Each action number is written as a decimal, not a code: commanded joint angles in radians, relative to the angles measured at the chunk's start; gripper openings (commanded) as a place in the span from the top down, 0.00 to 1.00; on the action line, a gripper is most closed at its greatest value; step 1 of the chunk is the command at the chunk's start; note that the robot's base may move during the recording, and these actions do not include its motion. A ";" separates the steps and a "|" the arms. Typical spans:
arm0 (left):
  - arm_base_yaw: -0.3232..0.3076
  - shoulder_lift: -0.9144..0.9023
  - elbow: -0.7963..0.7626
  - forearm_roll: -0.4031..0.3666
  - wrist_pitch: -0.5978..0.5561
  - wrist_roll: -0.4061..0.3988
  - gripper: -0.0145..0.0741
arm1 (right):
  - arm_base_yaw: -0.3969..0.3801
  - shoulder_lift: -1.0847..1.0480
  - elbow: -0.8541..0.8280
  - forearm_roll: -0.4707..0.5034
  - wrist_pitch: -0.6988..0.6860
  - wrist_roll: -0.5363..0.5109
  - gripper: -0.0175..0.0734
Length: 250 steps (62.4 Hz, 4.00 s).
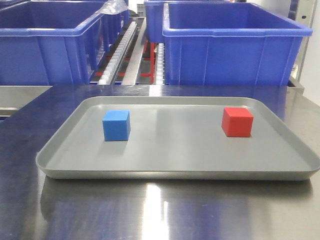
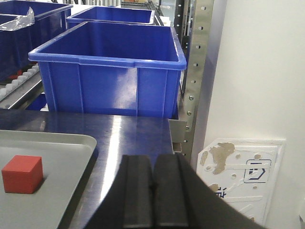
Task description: Sort and place red and blue blocks on shelf
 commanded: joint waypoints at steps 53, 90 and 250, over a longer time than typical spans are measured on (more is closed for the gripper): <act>-0.006 -0.016 0.025 -0.001 -0.080 -0.004 0.70 | 0.002 -0.018 -0.020 0.002 -0.092 -0.003 0.74; -0.006 -0.016 0.025 -0.001 -0.080 -0.004 0.70 | 0.002 -0.018 -0.021 0.002 -0.093 -0.002 0.74; -0.006 -0.016 0.025 -0.001 -0.080 -0.004 0.70 | 0.016 0.322 -0.202 0.047 0.059 0.075 0.74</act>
